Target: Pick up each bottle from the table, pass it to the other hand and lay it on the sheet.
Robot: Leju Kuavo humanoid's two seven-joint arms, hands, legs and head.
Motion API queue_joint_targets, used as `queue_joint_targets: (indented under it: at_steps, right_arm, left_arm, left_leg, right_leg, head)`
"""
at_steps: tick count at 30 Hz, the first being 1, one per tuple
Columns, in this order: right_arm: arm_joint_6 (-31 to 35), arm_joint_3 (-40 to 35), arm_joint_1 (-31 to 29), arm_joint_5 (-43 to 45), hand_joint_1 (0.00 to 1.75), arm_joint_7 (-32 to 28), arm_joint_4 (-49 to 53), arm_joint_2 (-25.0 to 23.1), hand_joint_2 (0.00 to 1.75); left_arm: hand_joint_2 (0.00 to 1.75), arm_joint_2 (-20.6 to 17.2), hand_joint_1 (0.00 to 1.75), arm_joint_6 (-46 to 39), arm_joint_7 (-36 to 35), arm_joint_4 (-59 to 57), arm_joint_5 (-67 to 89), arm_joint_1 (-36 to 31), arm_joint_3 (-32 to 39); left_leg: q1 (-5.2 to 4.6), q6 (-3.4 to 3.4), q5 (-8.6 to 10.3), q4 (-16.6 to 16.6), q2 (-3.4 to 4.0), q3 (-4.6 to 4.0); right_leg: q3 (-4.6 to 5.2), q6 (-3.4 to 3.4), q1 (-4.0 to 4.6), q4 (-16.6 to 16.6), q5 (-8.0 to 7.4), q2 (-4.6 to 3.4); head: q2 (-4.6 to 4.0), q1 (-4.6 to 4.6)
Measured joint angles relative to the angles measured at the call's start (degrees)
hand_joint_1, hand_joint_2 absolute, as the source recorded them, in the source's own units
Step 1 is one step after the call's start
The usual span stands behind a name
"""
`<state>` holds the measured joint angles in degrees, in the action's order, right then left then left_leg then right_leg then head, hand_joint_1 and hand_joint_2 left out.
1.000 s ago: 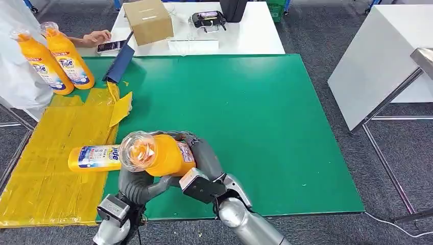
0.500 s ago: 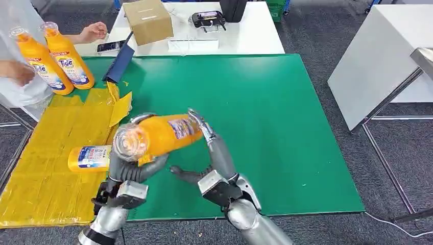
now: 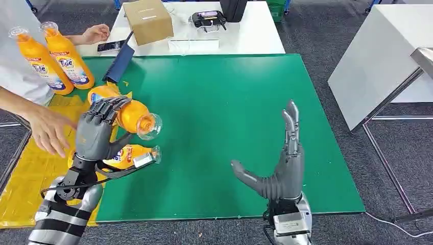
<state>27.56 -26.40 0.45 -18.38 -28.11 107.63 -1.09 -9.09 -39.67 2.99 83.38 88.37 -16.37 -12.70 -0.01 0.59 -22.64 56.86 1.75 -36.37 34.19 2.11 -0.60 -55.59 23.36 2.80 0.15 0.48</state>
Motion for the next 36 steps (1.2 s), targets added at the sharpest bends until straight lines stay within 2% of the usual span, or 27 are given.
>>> queue_joint_targets:
  at_steps: [2, 4, 7, 10, 17, 30, 31, 32, 33, 36]
  right_arm:
    - [0.13, 0.48, 0.38, 0.04, 0.00, -0.37, 1.22, 0.24, 1.75]
    - [0.06, 0.85, 0.49, 0.11, 0.00, -0.48, 1.92, 0.39, 1.75]
    - [-0.33, 1.18, 0.47, 0.13, 0.00, -0.48, 2.42, 0.50, 1.75]
    - [-0.66, 1.16, 0.45, -0.04, 0.00, -0.44, 2.53, 0.55, 1.75]
    - [-0.96, 1.18, 0.38, -0.99, 0.00, -0.17, 2.53, 0.59, 1.75]
    - [-1.18, 1.16, -0.06, -3.06, 0.00, 1.62, 2.45, 0.48, 1.75]
    - [-1.25, 1.16, -0.13, -3.13, 0.00, 1.77, 2.40, 0.44, 1.75]
    - [-1.29, 1.18, -0.18, -3.24, 0.00, 2.01, 2.31, 0.33, 1.75]
    - [-1.33, 1.16, -0.25, -3.34, 0.00, 2.17, 2.16, 0.15, 1.75]
    - [-1.33, 1.18, -0.52, -3.39, 0.00, 2.47, 1.81, -0.15, 1.75]
  left_arm:
    - [1.75, -1.65, 1.75, 0.89, -5.67, -1.52, 1.04, -1.35, -1.34]
    - [1.75, -4.55, 1.75, 2.73, -14.26, -4.09, 1.35, -4.54, -6.33]
    - [1.75, -7.28, 1.75, 4.44, -18.99, -7.54, 1.50, -8.39, -12.97]
    - [1.75, -8.30, 1.75, 5.49, -20.30, -10.94, 1.57, -10.57, -18.46]
    - [1.75, -9.48, 1.75, 7.89, -22.92, -15.17, 1.57, -13.92, -24.31]
    - [1.75, -6.71, 1.75, 16.17, -24.10, -28.36, 1.57, -18.94, -25.22]
    - [1.75, -6.51, 1.64, 16.92, -24.43, -29.20, 1.55, -19.20, -25.11]
    - [1.75, -6.06, 0.54, 17.86, -24.67, -30.54, 1.55, -19.52, -24.78]
    - [1.75, -5.66, 0.00, 18.58, -24.78, -32.02, 1.55, -19.85, -24.37]
    - [1.75, -4.39, 0.00, 19.39, -25.61, -36.14, 1.55, -20.34, -22.56]
  left_leg:
    - [0.01, -0.01, 0.01, 0.00, 0.03, 0.00]
    - [0.02, -0.03, 0.03, 0.00, 0.01, 0.01]
    - [0.04, -0.05, 0.08, 0.00, -0.02, 0.03]
    - [0.03, -0.05, 0.09, 0.00, -0.02, 0.02]
    - [0.01, -0.05, 0.07, 0.01, -0.04, 0.00]
    - [0.03, -0.05, 0.07, 0.01, -0.04, 0.00]
    - [0.03, -0.05, 0.07, 0.01, -0.03, 0.00]
    - [0.03, -0.05, 0.07, 0.01, -0.03, 0.00]
    - [0.03, -0.05, 0.07, 0.01, -0.04, 0.00]
    - [0.03, -0.05, 0.07, 0.01, -0.03, 0.00]
  right_leg:
    - [0.08, 0.00, 0.00, 0.00, -0.01, -0.01]
    - [0.03, -0.01, 0.01, -0.01, -0.01, 0.00]
    - [-0.02, -0.01, 0.03, -0.03, -0.01, 0.03]
    - [-0.06, 0.00, 0.02, -0.05, -0.03, 0.01]
    - [-0.05, -0.01, 0.00, -0.04, -0.02, 0.04]
    - [-0.04, -0.01, 0.02, -0.05, -0.02, 0.01]
    - [-0.03, -0.01, 0.02, -0.05, -0.02, 0.01]
    - [-0.03, -0.01, 0.02, -0.05, -0.02, 0.01]
    - [-0.03, -0.01, 0.02, -0.05, -0.02, 0.01]
    - [-0.03, -0.01, 0.03, -0.05, -0.02, 0.01]
  head:
    - [0.00, -0.02]
    - [0.00, -0.04]
    - [0.00, -0.02]
    - [0.00, 0.00]
    - [0.00, -0.04]
    - [0.00, -0.02]
    - [0.00, -0.02]
    - [0.00, -0.02]
    - [0.00, 0.00]
    - [0.00, -0.02]
